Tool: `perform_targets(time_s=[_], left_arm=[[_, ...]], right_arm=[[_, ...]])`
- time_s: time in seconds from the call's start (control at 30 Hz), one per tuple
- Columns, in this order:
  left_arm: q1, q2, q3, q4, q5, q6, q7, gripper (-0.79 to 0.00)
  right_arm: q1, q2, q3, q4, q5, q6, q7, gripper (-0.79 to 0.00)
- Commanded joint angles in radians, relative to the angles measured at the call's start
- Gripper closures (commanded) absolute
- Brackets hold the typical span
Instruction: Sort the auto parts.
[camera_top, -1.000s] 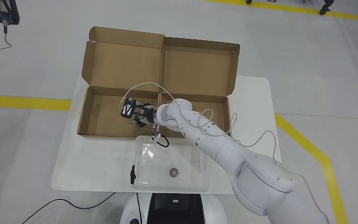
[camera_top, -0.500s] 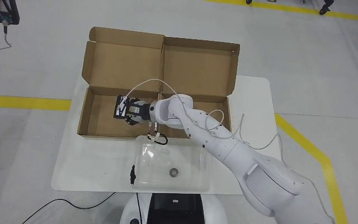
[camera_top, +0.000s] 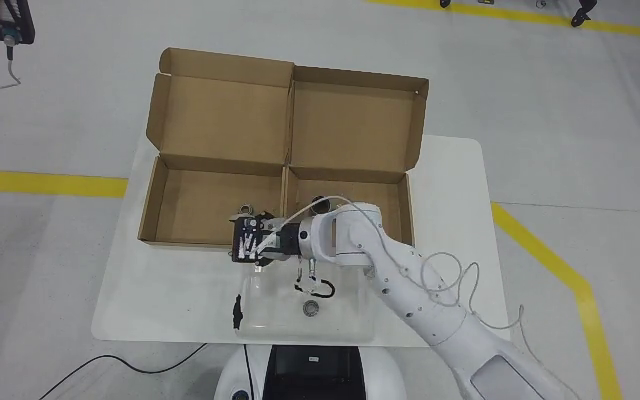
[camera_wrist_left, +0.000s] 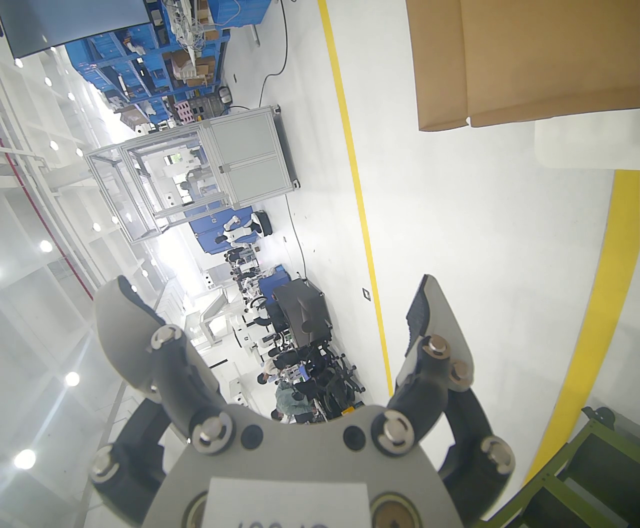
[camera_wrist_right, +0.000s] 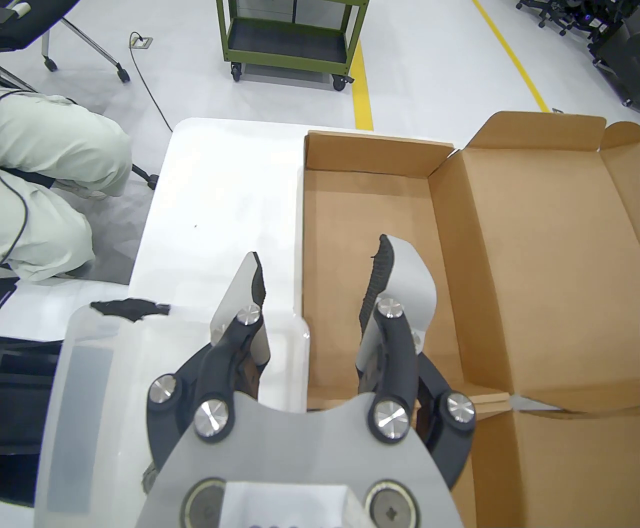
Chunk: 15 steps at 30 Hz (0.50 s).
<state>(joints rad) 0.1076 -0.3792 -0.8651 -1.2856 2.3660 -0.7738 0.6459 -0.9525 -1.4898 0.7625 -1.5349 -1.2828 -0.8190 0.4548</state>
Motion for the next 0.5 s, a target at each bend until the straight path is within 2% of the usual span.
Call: perform_targets(time_s=[0.0,0.27,0.47], left_arm=[[0.000,0.000,0.000,0.000,0.000,0.000,0.000,-0.785],[0.000,0.000,0.000,0.000,0.000,0.000,0.000,-0.785],[0.000,0.000,0.000,0.000,0.000,0.000,0.000,-0.785]], right_arm=[[-0.062,0.022,0.037,-0.060,-0.013,-0.030,0.034,-0.369],[-0.280,0.094,0.162,-0.274,-0.073,-0.112,0.162,-0.406],[-0.357,0.121,0.172,-0.328,-0.104,-0.129,0.279,-0.413]])
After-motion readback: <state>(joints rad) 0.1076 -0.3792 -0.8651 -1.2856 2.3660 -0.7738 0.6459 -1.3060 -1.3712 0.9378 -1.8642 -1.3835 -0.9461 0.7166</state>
